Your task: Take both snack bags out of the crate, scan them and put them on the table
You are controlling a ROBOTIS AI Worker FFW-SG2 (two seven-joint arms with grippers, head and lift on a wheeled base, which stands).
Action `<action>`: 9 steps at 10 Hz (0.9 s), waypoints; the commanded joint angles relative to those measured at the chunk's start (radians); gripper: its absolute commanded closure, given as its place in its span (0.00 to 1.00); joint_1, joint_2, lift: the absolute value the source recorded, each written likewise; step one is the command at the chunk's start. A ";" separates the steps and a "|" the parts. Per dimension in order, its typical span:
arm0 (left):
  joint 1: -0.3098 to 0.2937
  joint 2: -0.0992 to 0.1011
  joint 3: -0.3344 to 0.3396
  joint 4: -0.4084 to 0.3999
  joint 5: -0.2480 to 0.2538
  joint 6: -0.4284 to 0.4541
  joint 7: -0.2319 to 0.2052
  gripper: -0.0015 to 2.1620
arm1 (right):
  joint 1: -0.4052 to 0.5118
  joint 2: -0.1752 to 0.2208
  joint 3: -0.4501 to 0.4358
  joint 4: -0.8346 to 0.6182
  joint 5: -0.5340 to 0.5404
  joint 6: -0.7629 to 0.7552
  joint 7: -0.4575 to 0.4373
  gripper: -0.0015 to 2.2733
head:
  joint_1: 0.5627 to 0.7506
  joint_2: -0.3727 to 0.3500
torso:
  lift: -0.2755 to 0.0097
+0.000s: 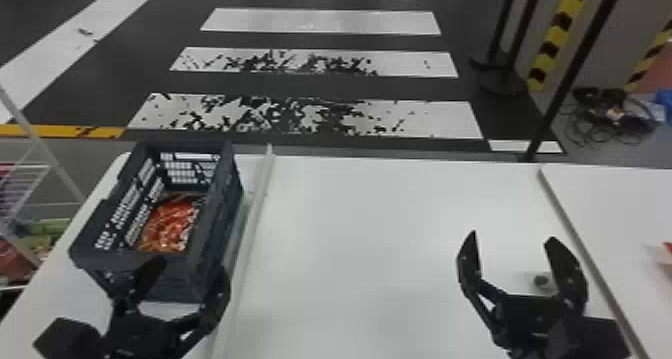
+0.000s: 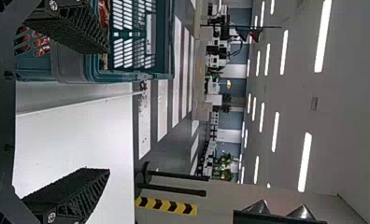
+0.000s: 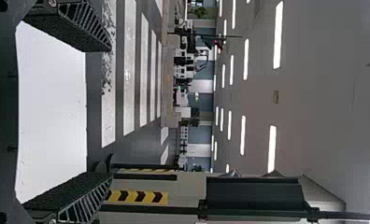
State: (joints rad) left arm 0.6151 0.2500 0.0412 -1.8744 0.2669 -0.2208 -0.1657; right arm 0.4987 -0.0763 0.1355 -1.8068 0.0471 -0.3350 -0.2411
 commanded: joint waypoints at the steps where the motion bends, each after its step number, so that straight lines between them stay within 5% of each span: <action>1: 0.003 0.000 -0.003 -0.006 -0.002 0.008 0.000 0.04 | 0.011 0.006 0.055 0.023 0.011 0.000 -0.015 0.01 | 0.70 0.59 | 0.64; 6: 0.008 0.002 -0.037 -0.065 -0.008 0.061 0.020 0.04 | 0.014 0.018 0.084 0.076 0.010 0.006 -0.076 0.01 | 0.70 0.66 | 0.64; 9: 0.035 0.009 -0.023 -0.255 -0.006 0.153 0.020 0.04 | 0.015 0.021 0.067 0.093 0.004 -0.003 -0.078 0.02 | 0.70 0.61 | 0.64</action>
State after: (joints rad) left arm 0.6445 0.2563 0.0139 -2.0847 0.2606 -0.0969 -0.1457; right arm 0.5130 -0.0568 0.2060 -1.7168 0.0518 -0.3337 -0.3191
